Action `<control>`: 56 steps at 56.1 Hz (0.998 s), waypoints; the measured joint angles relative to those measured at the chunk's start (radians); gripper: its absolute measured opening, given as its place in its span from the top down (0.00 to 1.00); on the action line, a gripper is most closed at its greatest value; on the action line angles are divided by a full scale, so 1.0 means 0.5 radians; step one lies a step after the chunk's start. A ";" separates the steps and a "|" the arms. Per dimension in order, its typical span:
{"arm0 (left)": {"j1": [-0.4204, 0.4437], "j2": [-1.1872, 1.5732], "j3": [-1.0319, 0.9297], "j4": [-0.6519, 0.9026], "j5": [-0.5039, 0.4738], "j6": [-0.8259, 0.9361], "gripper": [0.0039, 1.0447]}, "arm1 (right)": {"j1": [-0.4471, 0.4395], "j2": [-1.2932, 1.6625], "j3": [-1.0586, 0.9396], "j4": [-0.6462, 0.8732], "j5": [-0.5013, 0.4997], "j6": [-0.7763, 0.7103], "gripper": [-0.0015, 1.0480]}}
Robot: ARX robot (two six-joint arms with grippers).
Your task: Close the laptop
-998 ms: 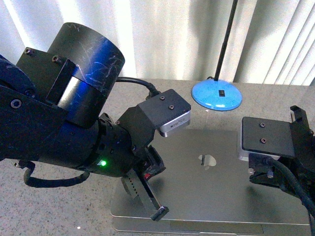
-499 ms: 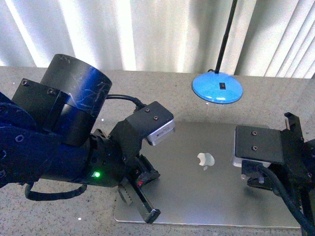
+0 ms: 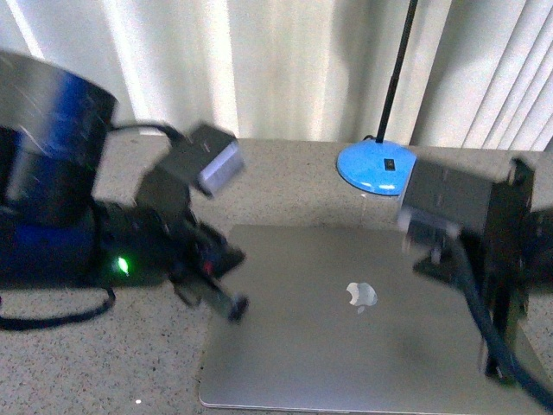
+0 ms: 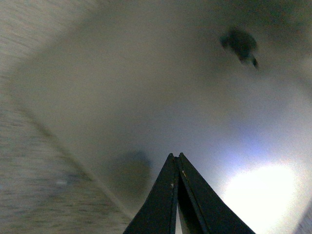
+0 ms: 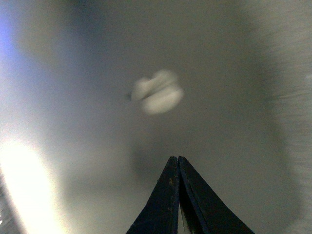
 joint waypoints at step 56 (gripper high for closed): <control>0.461 -1.369 -1.389 1.307 -0.922 -0.535 0.97 | -0.316 -1.242 -1.228 1.704 0.681 1.875 0.97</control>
